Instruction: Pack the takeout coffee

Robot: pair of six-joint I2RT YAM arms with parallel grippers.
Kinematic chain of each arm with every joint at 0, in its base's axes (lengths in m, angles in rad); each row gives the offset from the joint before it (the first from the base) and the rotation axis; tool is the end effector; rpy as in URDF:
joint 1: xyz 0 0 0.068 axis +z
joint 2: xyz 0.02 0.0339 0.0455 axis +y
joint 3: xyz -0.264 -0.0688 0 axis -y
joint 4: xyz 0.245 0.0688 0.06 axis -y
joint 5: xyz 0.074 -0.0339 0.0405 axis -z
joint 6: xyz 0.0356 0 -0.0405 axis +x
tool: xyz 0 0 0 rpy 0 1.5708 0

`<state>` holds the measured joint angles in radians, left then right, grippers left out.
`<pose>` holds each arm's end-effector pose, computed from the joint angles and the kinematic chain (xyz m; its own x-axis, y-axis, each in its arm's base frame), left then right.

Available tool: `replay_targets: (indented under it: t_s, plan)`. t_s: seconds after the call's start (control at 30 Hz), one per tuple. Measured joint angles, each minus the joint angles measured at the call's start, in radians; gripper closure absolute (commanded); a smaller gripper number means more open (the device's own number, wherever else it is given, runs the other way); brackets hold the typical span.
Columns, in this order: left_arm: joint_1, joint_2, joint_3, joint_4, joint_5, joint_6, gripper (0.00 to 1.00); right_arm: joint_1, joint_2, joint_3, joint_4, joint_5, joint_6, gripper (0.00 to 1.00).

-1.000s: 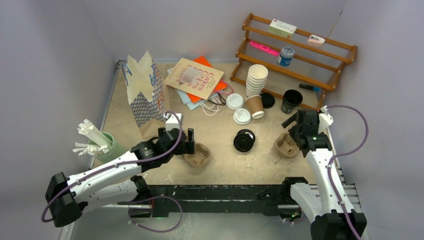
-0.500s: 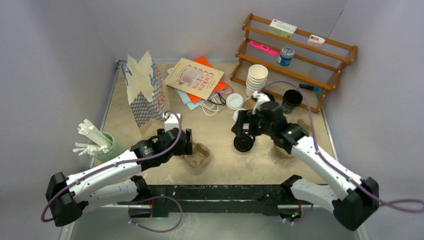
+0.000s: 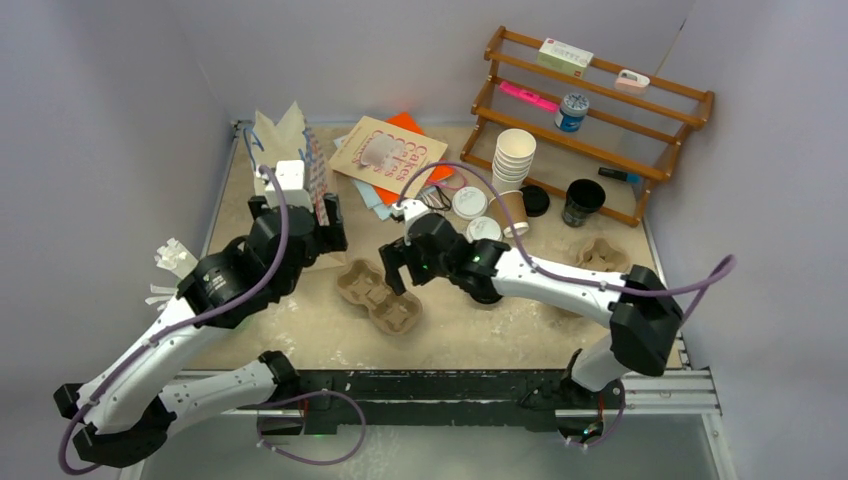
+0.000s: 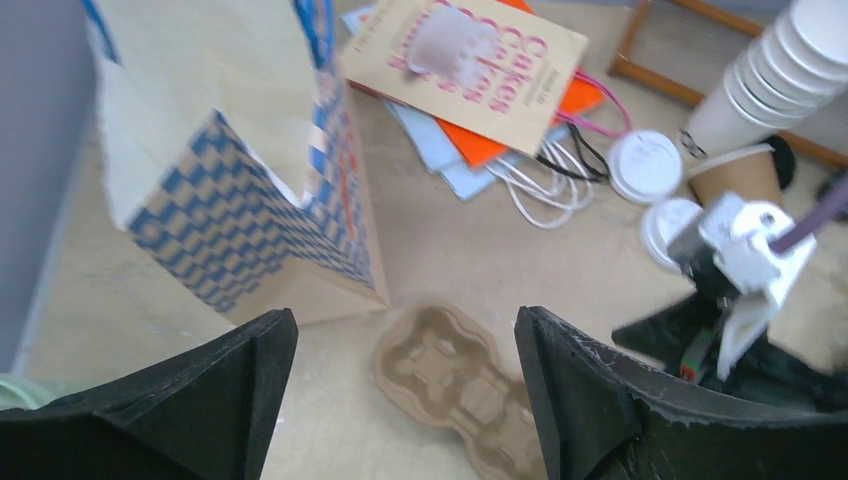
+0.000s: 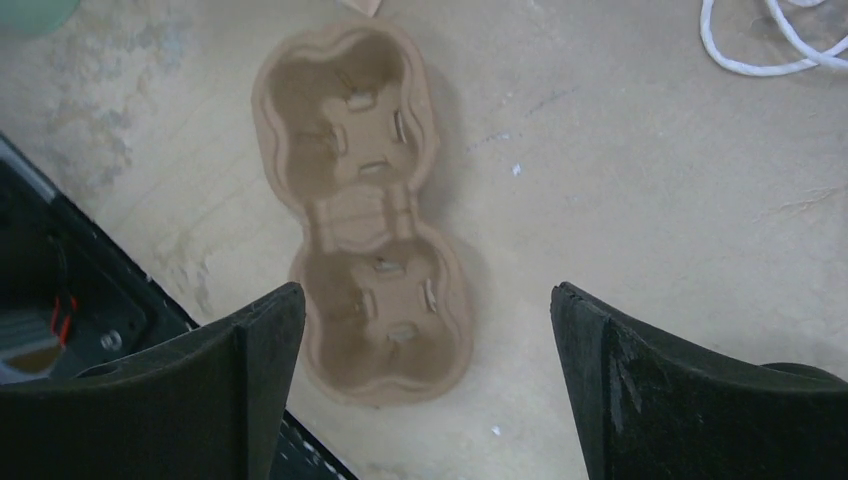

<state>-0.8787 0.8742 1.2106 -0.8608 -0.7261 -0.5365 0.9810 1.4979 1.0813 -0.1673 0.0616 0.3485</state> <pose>0.1134 -0.0998 0.4031 -0.3814 -0.1388 -0.9139 0.0163 0.9875 -0.1567 0.1912 0.2817 0.2721 -0.5617 -0.2265 -0.7958 -0.6481 0.7183 0.2530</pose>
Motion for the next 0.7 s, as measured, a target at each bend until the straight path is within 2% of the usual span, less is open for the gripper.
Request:
replay_targets:
  t_s: [0.17,0.3,0.43,0.57,0.7]
  plan:
    - [0.138,0.071,0.089,0.019,-0.030,0.119,0.12,0.105,0.098,0.134,-0.048,0.209,0.172,0.02]
    - [0.262,0.148,0.151,0.052,-0.026,0.201,0.10,0.183,0.126,0.191,-0.137,0.396,0.469,0.01]
    - [0.419,0.203,0.176,0.113,0.050,0.246,0.09,0.261,0.169,0.243,-0.286,0.547,0.786,0.01]
    - [0.562,0.226,0.179,0.151,0.141,0.251,0.07,0.304,0.272,0.353,-0.443,0.606,1.037,0.04]
    - [0.672,0.235,0.179,0.175,0.173,0.241,0.07,0.306,0.405,0.493,-0.608,0.625,1.213,0.04]
